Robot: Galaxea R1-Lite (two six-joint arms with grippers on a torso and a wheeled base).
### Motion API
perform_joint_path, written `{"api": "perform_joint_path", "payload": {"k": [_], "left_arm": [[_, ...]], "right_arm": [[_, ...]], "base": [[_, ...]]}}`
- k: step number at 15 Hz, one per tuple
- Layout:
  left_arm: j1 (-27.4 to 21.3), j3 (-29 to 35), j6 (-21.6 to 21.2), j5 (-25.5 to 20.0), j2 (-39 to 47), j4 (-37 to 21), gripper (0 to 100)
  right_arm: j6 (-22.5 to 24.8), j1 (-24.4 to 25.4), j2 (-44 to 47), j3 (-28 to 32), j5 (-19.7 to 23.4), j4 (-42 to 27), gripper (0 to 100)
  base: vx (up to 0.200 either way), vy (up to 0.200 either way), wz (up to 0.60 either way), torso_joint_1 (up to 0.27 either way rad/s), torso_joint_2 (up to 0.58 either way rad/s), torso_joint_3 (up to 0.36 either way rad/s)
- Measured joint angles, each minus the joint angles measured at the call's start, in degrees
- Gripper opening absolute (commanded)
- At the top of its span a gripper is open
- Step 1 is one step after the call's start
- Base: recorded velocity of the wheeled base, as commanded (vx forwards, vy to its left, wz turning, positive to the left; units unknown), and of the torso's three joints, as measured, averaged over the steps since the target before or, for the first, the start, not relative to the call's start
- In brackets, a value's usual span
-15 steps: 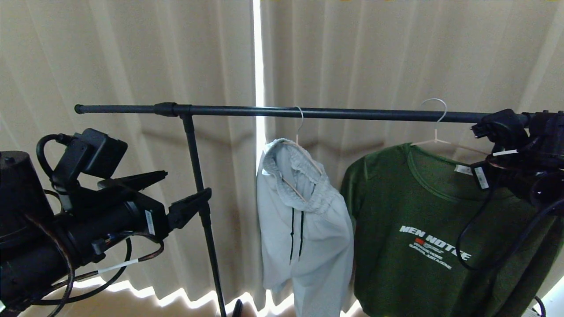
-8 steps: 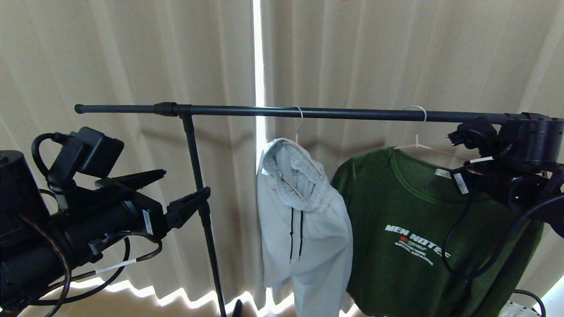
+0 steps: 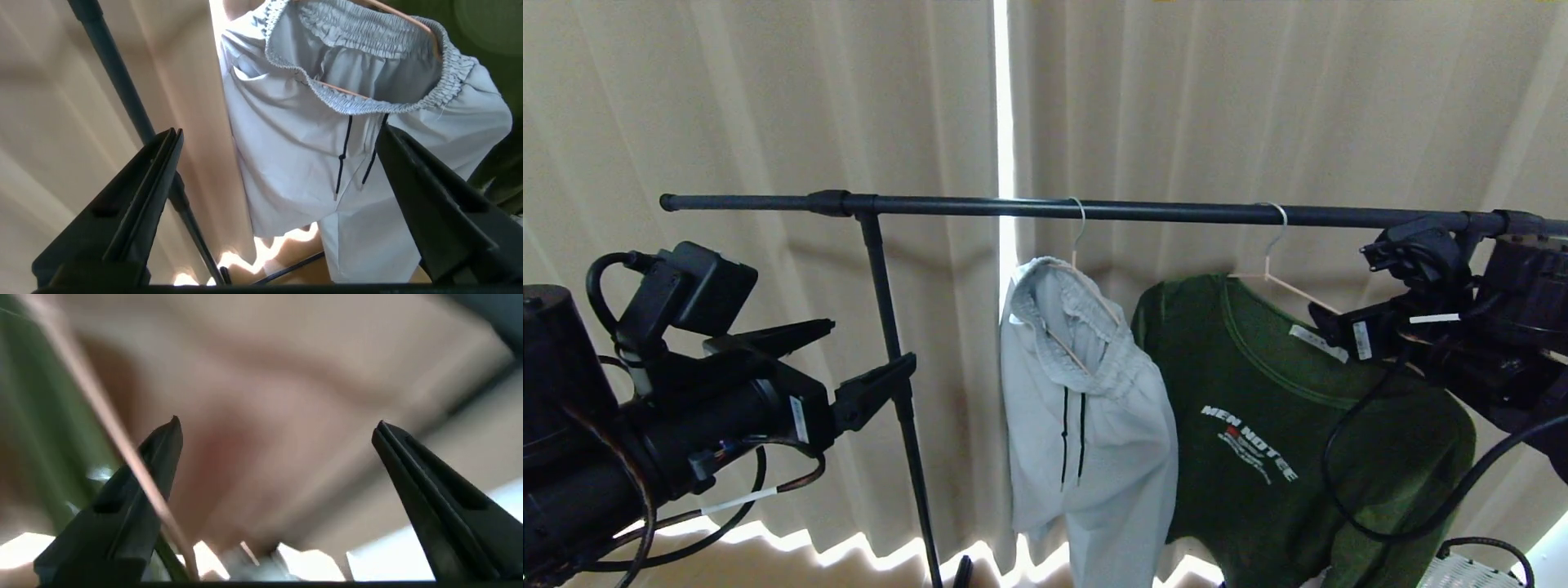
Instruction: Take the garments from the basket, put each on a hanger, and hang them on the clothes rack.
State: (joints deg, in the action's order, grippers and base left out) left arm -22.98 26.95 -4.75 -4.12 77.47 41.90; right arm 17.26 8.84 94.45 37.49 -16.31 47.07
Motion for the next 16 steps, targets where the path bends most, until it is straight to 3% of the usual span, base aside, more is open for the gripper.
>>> {"api": "perform_joint_path", "payload": {"k": [1,3,7,10,14,16], "left_arm": [[-0.55,-0.04,0.00,0.05,-0.07,0.02,100],[-1.22,-0.35,0.05,0.10,-0.52,0.06,100],[-1.50,-1.27,0.13,0.24,-0.99,0.09,100],[-1.30,-0.09,-0.06,0.60,-1.34,0.04,100],[-1.00,0.80,-0.09,2.07,-3.39,-1.96,100],[-0.94,1.96,-0.09,3.39,-4.53,-5.52,100]], "right_arm": [[0.02,0.00,-0.22,-3.69,6.60,6.79,100],[-0.29,0.00,-0.30,-9.37,12.40,17.75,100],[-2.07,0.02,-0.44,-15.03,15.58,21.38,100],[-6.18,0.00,0.09,-16.49,19.64,22.50,100],[-15.02,0.48,0.41,-19.55,23.28,36.24,100],[-16.23,0.63,0.33,-21.37,22.88,40.17,100]], "base": [[0.000,0.000,0.00,0.000,0.00,0.000],[0.000,0.000,0.00,0.000,0.00,0.000],[0.000,0.000,0.00,0.000,0.00,0.000],[0.000,0.000,0.00,0.000,0.00,0.000],[0.000,0.000,0.00,0.000,0.00,0.000],[0.000,0.000,0.00,0.000,0.00,0.000]]}}
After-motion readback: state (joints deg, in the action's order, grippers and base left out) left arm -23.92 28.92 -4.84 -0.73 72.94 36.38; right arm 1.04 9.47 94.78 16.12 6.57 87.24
